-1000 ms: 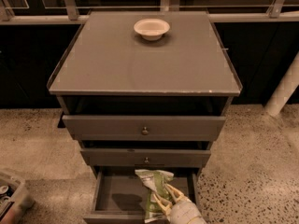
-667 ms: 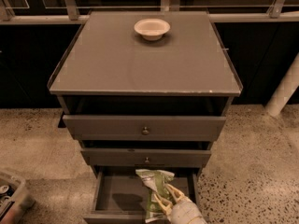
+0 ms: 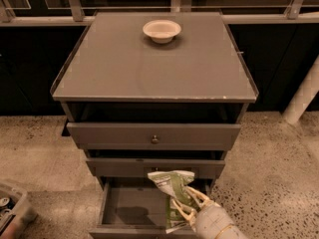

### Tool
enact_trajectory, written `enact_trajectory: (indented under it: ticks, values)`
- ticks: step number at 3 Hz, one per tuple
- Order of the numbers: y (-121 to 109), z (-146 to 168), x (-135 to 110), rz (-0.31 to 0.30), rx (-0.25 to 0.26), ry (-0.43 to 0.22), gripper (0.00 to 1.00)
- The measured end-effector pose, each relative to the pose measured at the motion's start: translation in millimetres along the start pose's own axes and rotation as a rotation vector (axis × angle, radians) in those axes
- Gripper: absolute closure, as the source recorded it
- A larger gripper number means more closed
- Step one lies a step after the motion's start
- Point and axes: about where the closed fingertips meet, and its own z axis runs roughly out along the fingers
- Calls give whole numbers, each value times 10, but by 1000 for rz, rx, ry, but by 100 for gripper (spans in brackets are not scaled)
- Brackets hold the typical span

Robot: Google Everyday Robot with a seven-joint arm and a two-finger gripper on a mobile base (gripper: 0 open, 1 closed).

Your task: Pick green jalapeno chip bag from bottom drawer and place on counter

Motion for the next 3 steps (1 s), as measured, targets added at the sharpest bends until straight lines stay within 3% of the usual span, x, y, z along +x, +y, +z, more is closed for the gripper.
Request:
enact_trajectory:
  ticks: [1, 2, 3]
  values:
    - [-216, -188, -455, -84, -5, -22, 100]
    - [-130, -246, -445, -93, -44, -1, 100]
    - [-128, -243, -441, -92, -45, -1, 100]
